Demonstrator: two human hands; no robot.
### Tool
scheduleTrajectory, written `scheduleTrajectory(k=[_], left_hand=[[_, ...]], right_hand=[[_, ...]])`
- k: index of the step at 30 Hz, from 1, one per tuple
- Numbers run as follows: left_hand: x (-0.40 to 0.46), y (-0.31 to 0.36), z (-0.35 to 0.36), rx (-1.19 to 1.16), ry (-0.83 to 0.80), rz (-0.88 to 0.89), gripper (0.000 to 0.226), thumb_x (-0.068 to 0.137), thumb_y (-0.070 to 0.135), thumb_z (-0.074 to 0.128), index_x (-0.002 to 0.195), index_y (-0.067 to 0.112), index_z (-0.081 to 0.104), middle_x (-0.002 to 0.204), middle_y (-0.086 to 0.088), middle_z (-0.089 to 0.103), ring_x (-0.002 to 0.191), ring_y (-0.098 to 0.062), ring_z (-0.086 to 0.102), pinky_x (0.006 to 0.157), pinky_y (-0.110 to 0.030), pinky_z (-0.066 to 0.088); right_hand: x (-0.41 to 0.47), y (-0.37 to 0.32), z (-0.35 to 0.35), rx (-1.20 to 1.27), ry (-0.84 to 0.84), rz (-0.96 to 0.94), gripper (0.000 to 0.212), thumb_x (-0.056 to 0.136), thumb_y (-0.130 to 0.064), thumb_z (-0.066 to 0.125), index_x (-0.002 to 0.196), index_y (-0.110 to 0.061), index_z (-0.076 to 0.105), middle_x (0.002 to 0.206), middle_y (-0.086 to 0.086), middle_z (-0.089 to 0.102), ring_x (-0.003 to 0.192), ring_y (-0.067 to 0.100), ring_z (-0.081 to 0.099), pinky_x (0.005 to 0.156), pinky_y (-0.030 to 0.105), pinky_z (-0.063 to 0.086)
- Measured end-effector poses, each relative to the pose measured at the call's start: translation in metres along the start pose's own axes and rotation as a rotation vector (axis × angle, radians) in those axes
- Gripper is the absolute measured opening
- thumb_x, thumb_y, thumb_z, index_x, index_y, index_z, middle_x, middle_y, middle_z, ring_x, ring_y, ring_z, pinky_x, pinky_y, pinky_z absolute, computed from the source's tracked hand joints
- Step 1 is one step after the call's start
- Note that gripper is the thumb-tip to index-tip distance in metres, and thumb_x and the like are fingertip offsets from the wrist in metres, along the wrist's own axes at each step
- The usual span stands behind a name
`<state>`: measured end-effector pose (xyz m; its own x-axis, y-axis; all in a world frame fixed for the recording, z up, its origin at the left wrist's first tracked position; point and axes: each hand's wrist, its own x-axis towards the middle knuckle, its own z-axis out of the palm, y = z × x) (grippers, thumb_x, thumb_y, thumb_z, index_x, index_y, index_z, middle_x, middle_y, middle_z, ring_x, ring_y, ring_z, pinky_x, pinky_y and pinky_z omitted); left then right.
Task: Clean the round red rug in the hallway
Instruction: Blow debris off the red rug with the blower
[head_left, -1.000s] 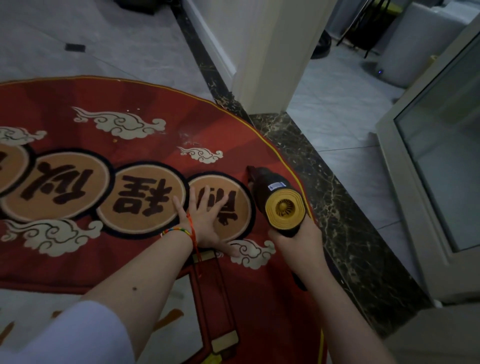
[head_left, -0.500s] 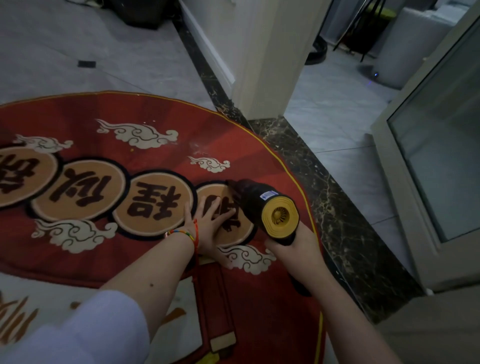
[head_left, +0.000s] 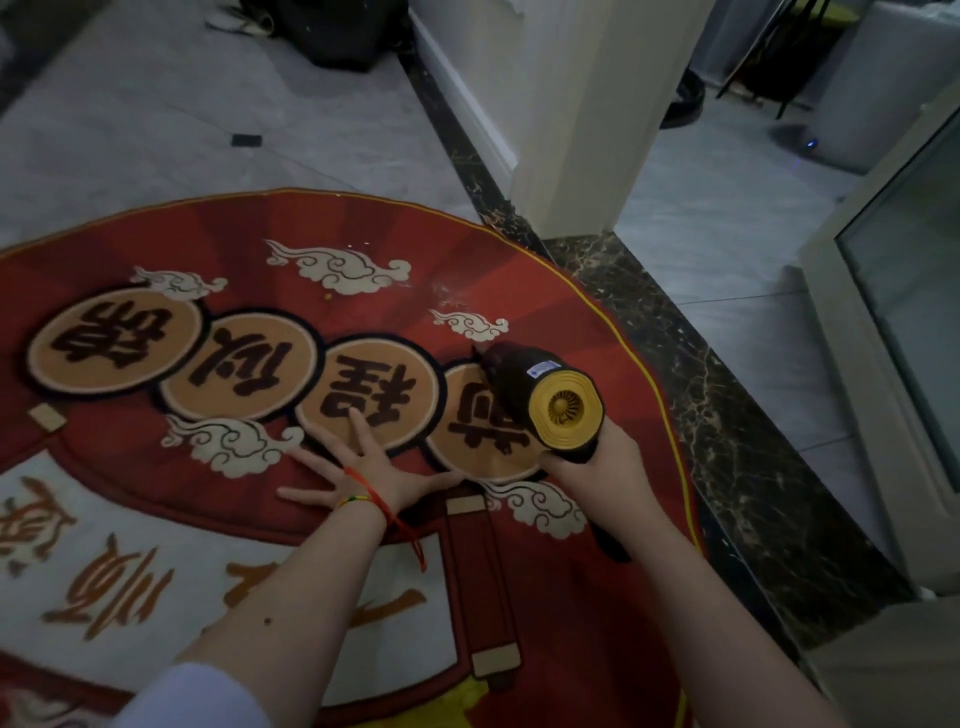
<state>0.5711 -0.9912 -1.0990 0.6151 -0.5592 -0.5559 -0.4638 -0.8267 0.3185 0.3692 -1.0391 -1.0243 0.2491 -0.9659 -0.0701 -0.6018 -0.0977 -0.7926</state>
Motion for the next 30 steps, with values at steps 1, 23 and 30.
scheduleTrajectory(k=[1,23,30], left_hand=[[0.002,-0.001,0.000,0.001,-0.008,0.016,0.157,0.028,0.092,0.060,0.143,0.034,-0.031,0.140,-0.015,-0.049,0.132,-0.045,-0.036,0.102,-0.073,-0.010],[0.073,-0.004,-0.048,0.355,-0.118,0.278,0.149,0.030,0.092,0.059,0.137,0.045,-0.035,0.147,-0.007,-0.043,0.133,-0.044,-0.036,0.100,-0.075,-0.007],[0.060,-0.052,-0.060,0.456,-0.133,0.354,0.152,0.021,0.092,0.059,0.136,0.052,-0.031,0.151,-0.001,-0.037,0.138,-0.039,-0.031,0.105,-0.073,-0.003]], right_hand=[[-0.001,0.001,0.001,0.001,0.003,0.003,0.032,0.072,-0.016,0.075,0.097,-0.027,0.057,0.088,-0.012,0.059,0.086,0.007,0.056,0.058,0.007,0.037],[0.036,-0.011,0.009,-0.008,0.029,0.004,0.024,0.074,-0.015,0.073,0.092,-0.024,0.060,0.083,-0.014,0.063,0.077,0.001,0.058,0.054,0.010,0.037],[0.007,-0.008,-0.008,0.046,0.007,0.016,0.025,0.071,-0.015,0.073,0.073,-0.028,0.052,0.066,-0.013,0.054,0.061,0.002,0.050,0.055,0.017,0.035]])
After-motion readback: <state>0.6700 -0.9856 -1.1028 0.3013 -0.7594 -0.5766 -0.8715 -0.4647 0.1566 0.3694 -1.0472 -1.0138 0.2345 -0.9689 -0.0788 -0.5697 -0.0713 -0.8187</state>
